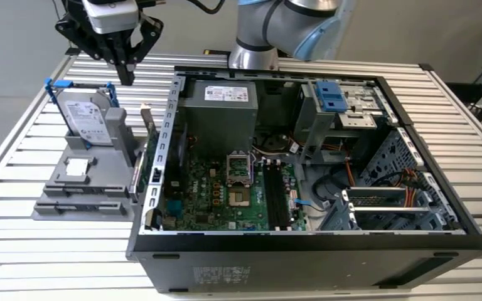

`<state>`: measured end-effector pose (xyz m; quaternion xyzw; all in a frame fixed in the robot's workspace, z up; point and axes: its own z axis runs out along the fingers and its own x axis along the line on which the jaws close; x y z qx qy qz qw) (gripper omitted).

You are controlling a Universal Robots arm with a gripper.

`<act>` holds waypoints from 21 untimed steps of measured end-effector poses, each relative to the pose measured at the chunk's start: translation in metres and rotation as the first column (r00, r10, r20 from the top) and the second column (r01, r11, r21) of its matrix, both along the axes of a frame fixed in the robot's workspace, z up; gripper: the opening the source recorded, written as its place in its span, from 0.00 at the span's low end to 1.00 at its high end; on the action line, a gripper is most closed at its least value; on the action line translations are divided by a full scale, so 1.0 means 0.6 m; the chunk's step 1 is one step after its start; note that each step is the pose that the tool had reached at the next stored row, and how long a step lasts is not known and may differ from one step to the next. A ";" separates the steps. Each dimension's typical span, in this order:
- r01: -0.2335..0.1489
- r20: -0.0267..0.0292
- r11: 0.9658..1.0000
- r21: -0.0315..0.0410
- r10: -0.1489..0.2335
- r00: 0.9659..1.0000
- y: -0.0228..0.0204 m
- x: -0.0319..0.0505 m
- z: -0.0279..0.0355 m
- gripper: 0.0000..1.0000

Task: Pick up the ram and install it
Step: 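Reach for the ram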

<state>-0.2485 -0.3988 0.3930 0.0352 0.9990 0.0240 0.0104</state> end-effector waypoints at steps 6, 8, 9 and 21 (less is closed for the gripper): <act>-0.001 0.000 1.000 0.000 0.001 1.000 0.0000 -0.019 0.000 0.00; -0.001 0.000 1.000 0.000 0.001 1.000 0.0000 -0.026 0.000 0.00; -0.001 0.000 1.000 0.000 0.001 1.000 0.0000 -0.029 0.000 0.00; -0.004 0.000 1.000 0.000 0.004 1.000 0.0000 -0.082 0.000 0.00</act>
